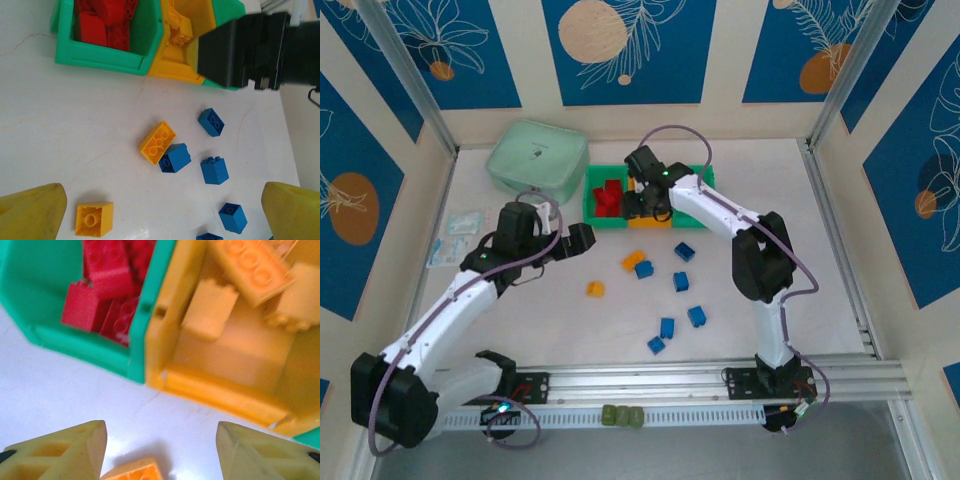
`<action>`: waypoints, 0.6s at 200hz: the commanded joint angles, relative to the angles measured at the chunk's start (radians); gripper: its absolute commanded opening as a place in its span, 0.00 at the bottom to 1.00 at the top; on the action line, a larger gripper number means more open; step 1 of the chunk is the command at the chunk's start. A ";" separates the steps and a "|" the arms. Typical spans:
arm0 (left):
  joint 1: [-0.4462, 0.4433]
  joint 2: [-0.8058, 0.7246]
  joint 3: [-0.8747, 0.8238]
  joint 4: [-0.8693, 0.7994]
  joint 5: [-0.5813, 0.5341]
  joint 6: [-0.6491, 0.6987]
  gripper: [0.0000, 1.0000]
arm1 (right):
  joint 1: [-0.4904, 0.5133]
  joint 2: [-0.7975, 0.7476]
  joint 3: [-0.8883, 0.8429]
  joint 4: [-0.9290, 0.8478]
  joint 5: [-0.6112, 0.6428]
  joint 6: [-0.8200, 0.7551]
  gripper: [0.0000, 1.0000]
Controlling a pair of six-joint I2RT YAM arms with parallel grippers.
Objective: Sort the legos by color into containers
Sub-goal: Pick up the lego from the center of the table.
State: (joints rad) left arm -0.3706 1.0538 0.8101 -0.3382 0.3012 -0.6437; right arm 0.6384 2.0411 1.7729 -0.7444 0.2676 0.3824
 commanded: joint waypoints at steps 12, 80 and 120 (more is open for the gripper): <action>0.002 -0.064 -0.060 -0.060 -0.050 -0.018 0.99 | 0.052 -0.041 -0.102 -0.009 -0.035 0.002 0.66; 0.002 -0.141 -0.154 -0.060 -0.093 -0.071 0.99 | 0.124 -0.010 -0.183 -0.012 -0.045 0.005 0.78; 0.002 -0.147 -0.162 -0.072 -0.112 -0.070 0.99 | 0.129 0.026 -0.182 -0.017 -0.027 -0.020 0.82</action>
State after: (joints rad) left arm -0.3706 0.9234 0.6605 -0.3870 0.2203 -0.7029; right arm 0.7647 2.0258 1.5948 -0.7486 0.2466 0.3874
